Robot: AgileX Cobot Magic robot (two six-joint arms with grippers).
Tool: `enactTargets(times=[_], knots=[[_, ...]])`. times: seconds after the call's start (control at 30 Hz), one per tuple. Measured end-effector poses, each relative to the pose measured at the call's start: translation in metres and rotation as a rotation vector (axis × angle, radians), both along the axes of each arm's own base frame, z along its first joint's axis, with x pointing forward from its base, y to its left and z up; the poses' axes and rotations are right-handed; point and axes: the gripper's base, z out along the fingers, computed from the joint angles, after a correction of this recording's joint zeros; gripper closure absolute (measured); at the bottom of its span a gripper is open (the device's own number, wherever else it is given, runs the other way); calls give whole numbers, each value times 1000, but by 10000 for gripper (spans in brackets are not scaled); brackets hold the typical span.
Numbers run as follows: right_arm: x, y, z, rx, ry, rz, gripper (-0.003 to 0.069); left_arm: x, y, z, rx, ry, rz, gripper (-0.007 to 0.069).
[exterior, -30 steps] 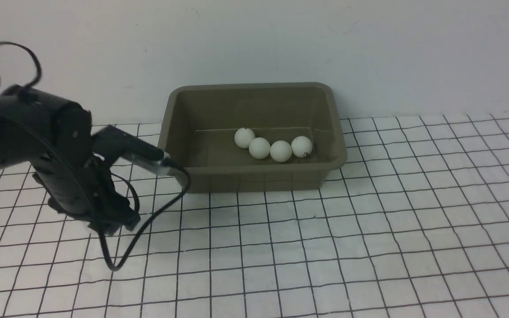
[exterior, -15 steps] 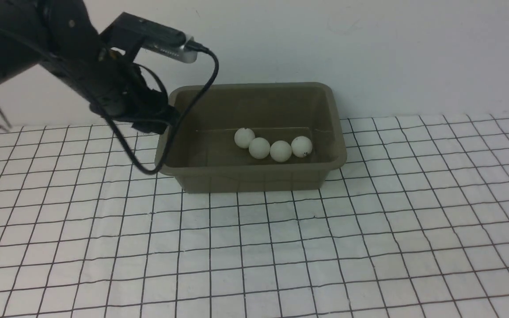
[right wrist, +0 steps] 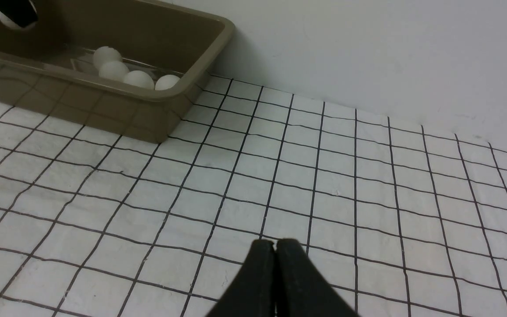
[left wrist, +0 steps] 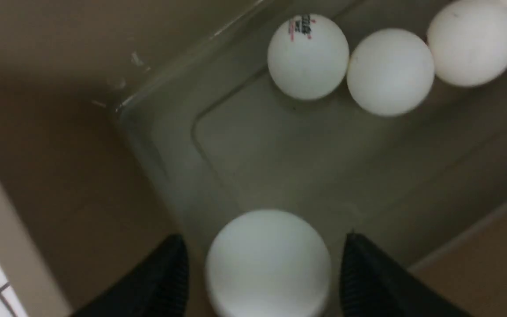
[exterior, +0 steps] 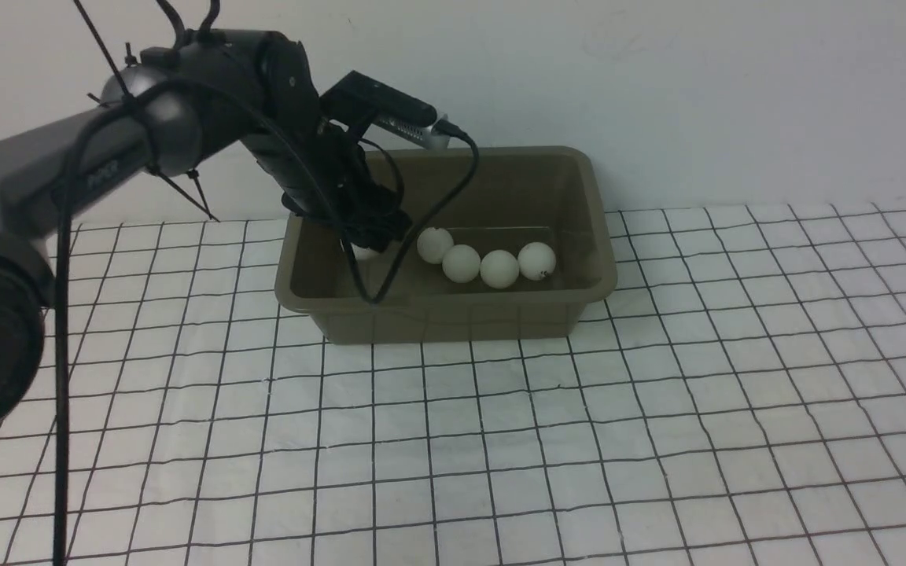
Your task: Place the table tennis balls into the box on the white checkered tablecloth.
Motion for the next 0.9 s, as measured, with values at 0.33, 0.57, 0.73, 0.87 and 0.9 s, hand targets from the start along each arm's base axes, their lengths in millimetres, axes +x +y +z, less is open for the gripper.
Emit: enactTargets(times=[0.33,0.57,0.73,0.87,0.9], knots=[[0,0,0,0,0,0,676,2,2,4,56,52,-9,209],[0,0,0,0,0,0,676,-19,10,63,36,-6,18,361],[0,0,0,0,0,0,676,-58,24,125,57,-30,23,442],[0,0,0,0,0,0,676,-78,32,148,88,-28,27,450],[0,0,0,0,0,0,676,-83,35,155,99,-44,33,450]])
